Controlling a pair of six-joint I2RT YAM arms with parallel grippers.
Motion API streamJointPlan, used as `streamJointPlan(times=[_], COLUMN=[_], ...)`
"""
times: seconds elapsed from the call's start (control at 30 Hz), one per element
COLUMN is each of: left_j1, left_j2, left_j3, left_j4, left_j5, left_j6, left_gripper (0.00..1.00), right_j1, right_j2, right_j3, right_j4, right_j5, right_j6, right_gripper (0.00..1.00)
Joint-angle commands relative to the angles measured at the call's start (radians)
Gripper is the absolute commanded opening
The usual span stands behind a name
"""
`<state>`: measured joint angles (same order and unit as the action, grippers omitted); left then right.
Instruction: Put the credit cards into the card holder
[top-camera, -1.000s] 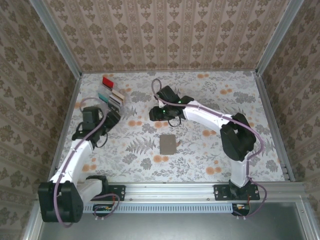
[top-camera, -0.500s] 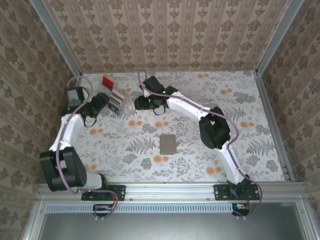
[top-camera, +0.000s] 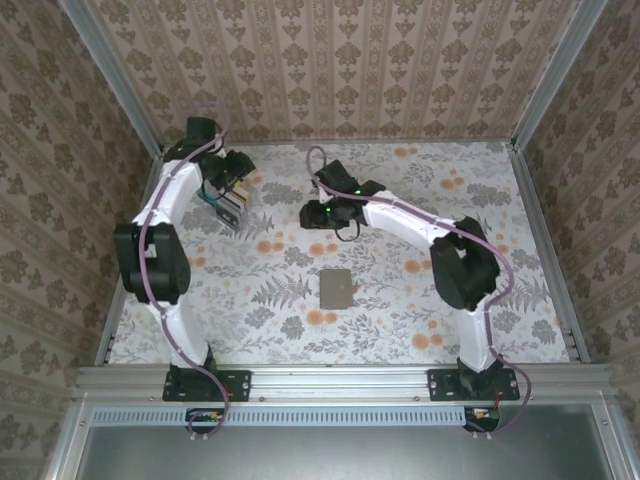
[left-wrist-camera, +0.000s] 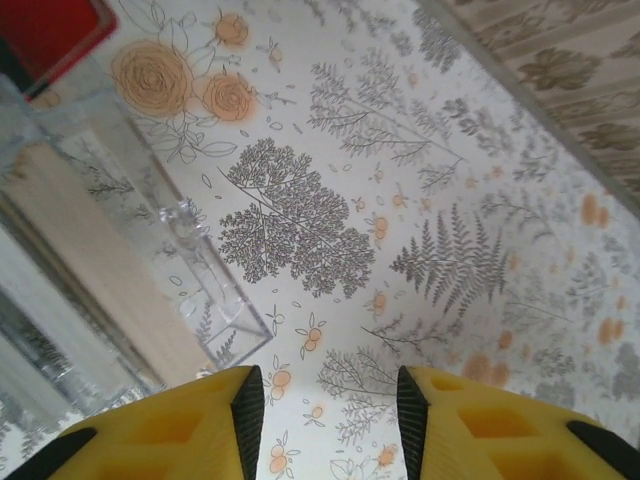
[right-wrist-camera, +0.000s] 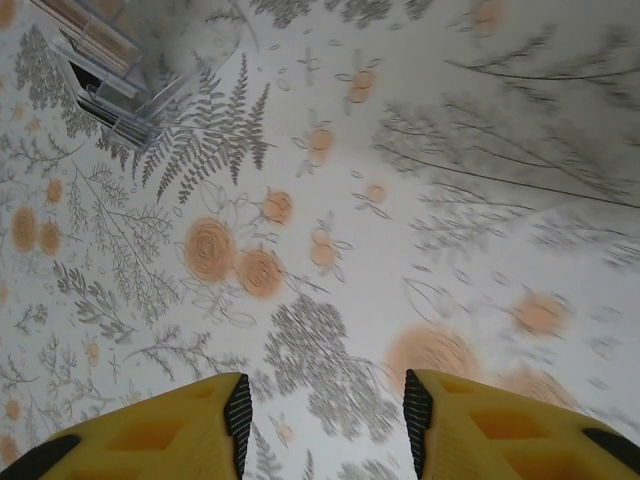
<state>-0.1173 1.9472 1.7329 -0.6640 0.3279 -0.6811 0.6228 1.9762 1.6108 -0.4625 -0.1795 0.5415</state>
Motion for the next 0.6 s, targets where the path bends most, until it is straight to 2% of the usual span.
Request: streamJointPlan(times=[0.0,0.23,0.57], left_j1=[-0.025,-0.060,-0.087], left_j2=[0.065,0.173,0.236], left_j3=[0.099,0.225,0.311], left_j4=[-0.120,-0.167,-0.248], left_j5=[-0.085,-0.104,-0.216], left_j6=[-0.031,-0.026,-0.056], left_gripper=[0.42,0.44,0.45], right_j1=[-0.001,-0.001,-0.003], right_j2=[-0.126,-0.234,-0.261], right_j3=[-0.072,-0.222,-0.270], right_j4=[0.033,0.041,0.015], right_j5=[0.056,0.076,0.095], right_j6=[0.008,0.015,0.012], right_gripper=[0.47,0.47,0.47])
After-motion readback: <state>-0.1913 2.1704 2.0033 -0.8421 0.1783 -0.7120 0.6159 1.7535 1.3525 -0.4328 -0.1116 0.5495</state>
